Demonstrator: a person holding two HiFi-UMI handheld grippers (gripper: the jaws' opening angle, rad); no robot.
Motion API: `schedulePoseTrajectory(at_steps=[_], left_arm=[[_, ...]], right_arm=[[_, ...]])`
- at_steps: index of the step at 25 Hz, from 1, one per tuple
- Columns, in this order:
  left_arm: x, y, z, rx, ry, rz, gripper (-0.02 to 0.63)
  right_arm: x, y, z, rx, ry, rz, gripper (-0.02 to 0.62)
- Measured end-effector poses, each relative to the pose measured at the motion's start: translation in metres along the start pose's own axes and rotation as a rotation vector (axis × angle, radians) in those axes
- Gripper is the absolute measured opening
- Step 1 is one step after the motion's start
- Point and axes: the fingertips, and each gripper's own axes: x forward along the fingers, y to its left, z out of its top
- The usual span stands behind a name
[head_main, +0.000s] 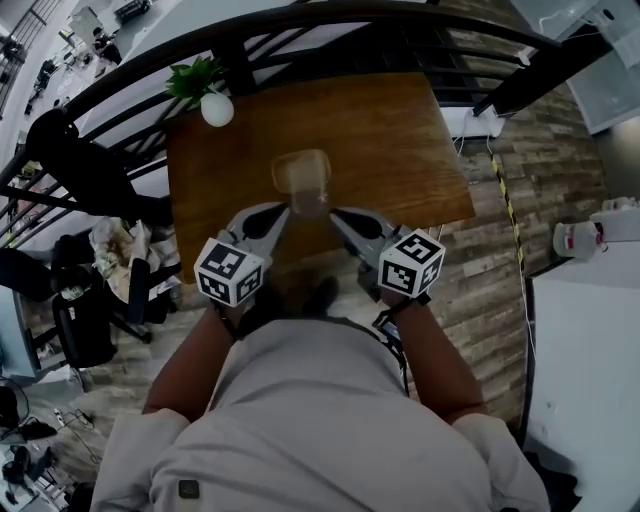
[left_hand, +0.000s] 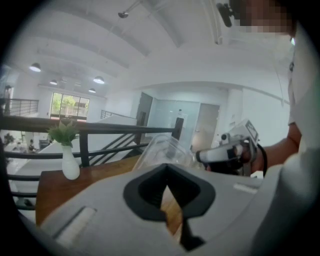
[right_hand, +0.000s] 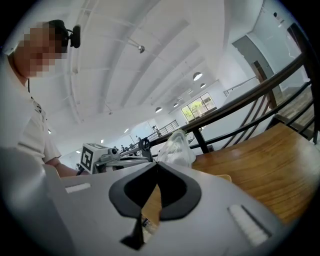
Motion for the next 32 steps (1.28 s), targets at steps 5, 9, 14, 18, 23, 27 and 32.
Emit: schedulePoseTrajectory(at_steps=[5, 9, 14, 18, 23, 27, 32], left_arm=[[-0.022, -0.010, 0.019, 0.028, -0.033, -0.061, 0.003], [-0.051, -0.011, 0.021, 0.048, -0.033, -0.099, 0.003], [-0.099, -0.011, 0.009, 0.028, -0.032, -0.148, 0.003], [-0.142, -0.017, 0.004, 0.038, -0.049, -0.190, 0.003], [-0.189, -0.024, -0.008, 0.058, -0.054, -0.228, 0.003], [-0.228, -0.027, -0.030, 0.064, -0.056, -0.251, 0.003], [-0.266, -0.034, -0.043, 0.069, -0.062, -0.274, 0.003]], right_arm=[[0.002, 0.024, -0.002, -0.010, -0.018, -0.027, 0.006], [0.008, 0.050, -0.003, -0.009, -0.043, -0.055, 0.006], [0.026, 0.091, -0.015, -0.039, -0.046, -0.085, 0.006], [0.033, 0.131, -0.028, -0.042, -0.076, -0.111, 0.006], [0.039, 0.182, -0.048, -0.037, -0.110, -0.129, 0.006], [0.044, 0.222, -0.072, -0.047, -0.129, -0.141, 0.006], [0.043, 0.263, -0.090, -0.060, -0.138, -0.149, 0.006]])
